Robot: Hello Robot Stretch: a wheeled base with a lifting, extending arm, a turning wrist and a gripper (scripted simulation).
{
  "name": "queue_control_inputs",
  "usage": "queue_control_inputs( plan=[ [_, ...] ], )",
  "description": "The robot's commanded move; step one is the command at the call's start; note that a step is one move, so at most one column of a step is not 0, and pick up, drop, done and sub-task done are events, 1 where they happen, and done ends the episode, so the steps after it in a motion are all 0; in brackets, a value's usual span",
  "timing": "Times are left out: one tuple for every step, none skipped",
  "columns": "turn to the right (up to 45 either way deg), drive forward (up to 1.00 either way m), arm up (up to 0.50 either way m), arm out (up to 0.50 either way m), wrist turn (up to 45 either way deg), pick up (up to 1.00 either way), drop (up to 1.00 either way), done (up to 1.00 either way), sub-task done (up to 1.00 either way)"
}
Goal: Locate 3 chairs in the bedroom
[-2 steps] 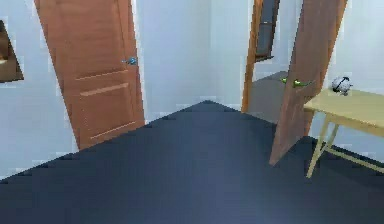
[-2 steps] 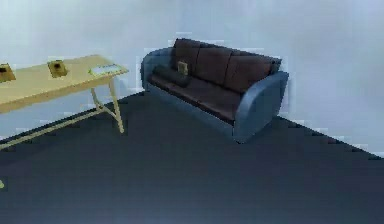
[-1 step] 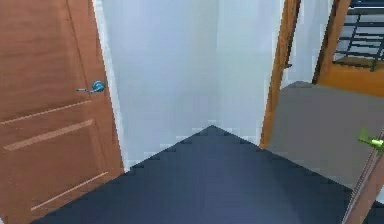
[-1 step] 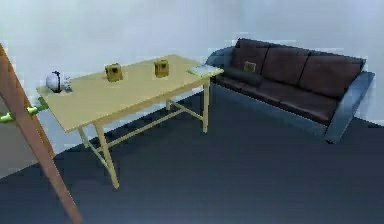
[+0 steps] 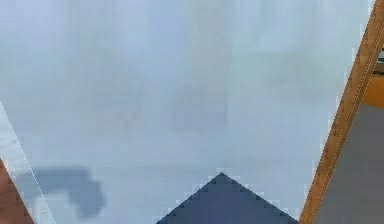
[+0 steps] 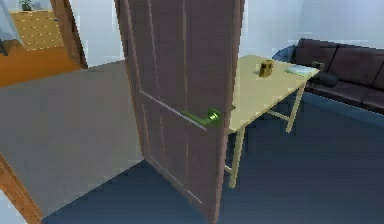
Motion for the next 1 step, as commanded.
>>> queue_control_inputs(
  plan=[
    [6.0,0.0,0.0,0.0,0.0,0.0,0.0,0.0,0.0]
  ],
)
